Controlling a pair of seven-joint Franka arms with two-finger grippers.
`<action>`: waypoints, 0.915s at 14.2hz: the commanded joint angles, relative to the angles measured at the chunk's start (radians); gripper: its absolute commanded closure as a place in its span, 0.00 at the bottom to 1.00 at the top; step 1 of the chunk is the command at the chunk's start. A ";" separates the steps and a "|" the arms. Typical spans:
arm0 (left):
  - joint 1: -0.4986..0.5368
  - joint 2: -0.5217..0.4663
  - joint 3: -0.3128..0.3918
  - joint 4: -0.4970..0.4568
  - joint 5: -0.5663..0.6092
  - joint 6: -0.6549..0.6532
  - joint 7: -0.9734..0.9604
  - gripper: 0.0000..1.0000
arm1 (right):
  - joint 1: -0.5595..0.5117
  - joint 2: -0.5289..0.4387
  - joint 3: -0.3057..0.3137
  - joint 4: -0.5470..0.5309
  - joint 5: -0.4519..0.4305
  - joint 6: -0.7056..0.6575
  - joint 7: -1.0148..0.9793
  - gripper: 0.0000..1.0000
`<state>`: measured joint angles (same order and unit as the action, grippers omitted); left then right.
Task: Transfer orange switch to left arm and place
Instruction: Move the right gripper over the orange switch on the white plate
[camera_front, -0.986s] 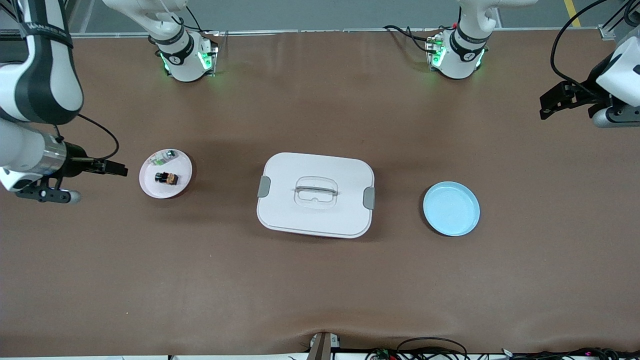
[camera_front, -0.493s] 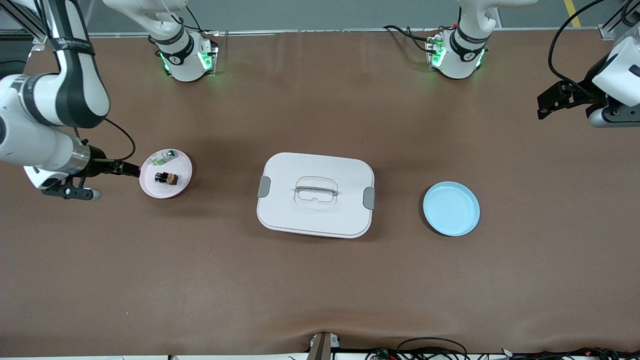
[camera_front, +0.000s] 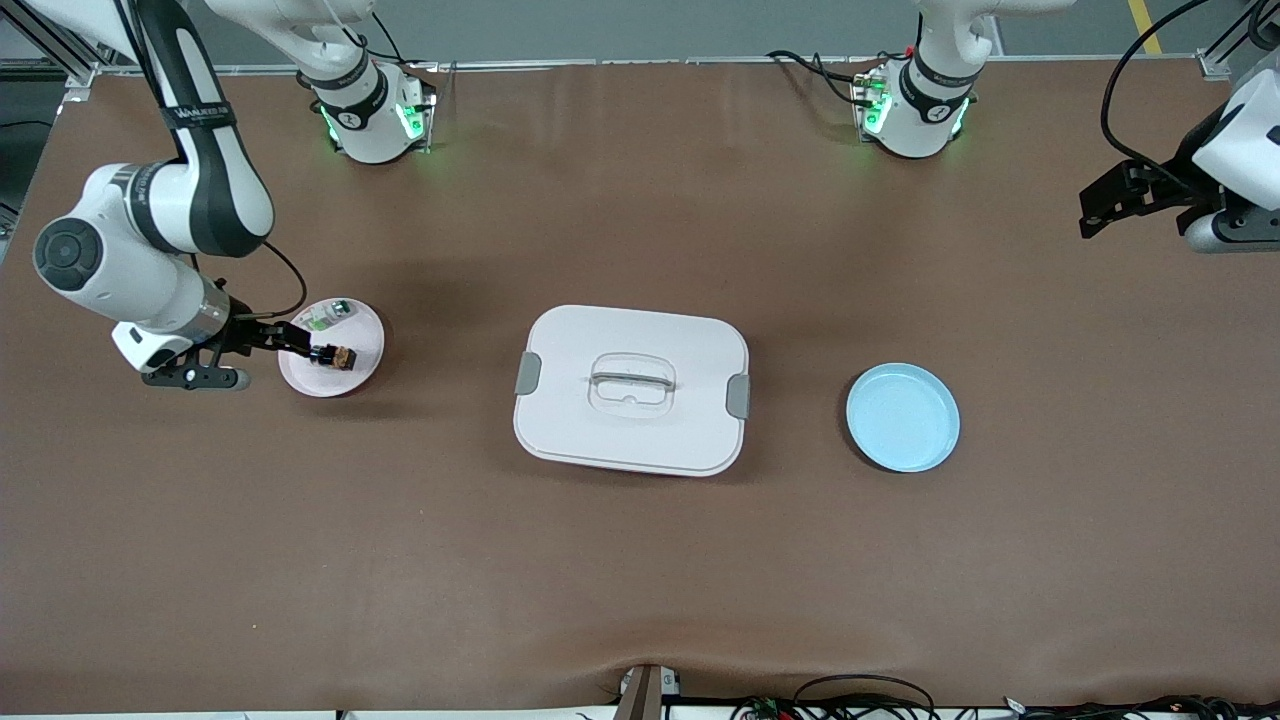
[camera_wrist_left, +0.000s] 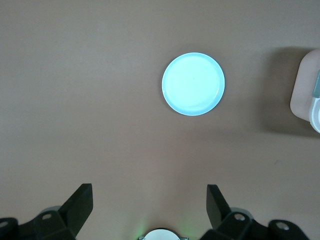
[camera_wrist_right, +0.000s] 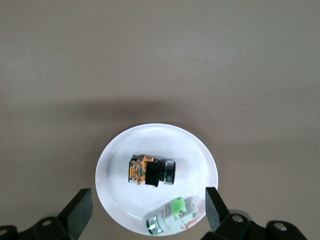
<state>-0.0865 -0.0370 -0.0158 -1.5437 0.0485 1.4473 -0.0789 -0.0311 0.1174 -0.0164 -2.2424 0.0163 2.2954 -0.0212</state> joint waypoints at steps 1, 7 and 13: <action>0.008 -0.011 -0.004 0.013 -0.007 -0.013 0.013 0.00 | -0.007 0.030 0.003 -0.019 -0.012 0.051 -0.005 0.00; 0.010 -0.020 0.000 0.011 -0.007 -0.015 0.019 0.00 | -0.003 0.103 0.001 -0.023 -0.012 0.084 0.084 0.00; 0.010 -0.021 0.000 0.011 -0.006 -0.028 0.022 0.00 | 0.013 0.166 0.001 -0.023 -0.015 0.090 0.083 0.00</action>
<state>-0.0820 -0.0501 -0.0150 -1.5396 0.0485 1.4382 -0.0789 -0.0277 0.2608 -0.0175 -2.2656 0.0163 2.3735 0.0348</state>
